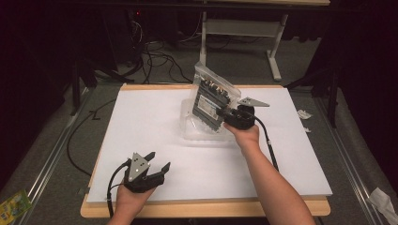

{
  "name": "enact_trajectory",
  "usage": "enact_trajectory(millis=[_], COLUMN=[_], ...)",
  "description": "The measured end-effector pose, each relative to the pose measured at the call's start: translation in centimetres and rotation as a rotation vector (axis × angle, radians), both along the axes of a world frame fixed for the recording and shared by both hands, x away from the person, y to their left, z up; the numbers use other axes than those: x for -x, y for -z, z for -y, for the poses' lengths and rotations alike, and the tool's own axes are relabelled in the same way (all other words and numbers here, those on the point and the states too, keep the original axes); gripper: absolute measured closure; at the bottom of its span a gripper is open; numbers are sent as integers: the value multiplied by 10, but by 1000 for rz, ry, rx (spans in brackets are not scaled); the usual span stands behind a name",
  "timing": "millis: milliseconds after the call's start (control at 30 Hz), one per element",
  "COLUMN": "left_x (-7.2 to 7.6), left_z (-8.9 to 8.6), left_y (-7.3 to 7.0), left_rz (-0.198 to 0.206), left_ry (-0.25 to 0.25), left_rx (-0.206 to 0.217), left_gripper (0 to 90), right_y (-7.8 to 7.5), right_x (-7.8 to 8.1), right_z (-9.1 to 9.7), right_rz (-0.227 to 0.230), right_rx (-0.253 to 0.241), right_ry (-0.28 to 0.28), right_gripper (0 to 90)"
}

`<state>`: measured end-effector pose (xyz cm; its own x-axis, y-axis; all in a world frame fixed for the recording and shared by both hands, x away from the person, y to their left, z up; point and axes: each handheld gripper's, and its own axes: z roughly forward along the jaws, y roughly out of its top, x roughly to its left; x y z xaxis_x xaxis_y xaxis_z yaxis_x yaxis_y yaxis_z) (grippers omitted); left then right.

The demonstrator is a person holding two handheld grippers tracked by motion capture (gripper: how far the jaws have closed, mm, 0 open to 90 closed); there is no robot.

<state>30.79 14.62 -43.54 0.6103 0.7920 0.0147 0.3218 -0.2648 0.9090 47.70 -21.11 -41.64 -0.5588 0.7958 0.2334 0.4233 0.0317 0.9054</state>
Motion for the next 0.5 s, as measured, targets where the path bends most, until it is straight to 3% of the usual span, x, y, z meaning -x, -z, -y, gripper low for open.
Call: enact_trajectory(millis=[133,367,433,467,500], left_x=[0,0,0,0,0], left_z=[-2,-2,-2,-1,-1], left_y=[0,0,0,0,0], left_rz=[-1,2,3,4,4], left_ry=[-4,-2,-2,-1,-1], left_rx=[5,3,-2,-3,-3], left_gripper=[344,344,343,343,342], right_y=[0,-5,-6,-8,-8], right_x=[-2,-2,-2,-1,-1], right_z=[0,1,3,4,4], right_rz=[-10,14,21,29,29], right_rx=[-18,-18,-22,-14,-14], right_ry=[11,14,16,26,26], right_gripper=[537,387,334,252,252])
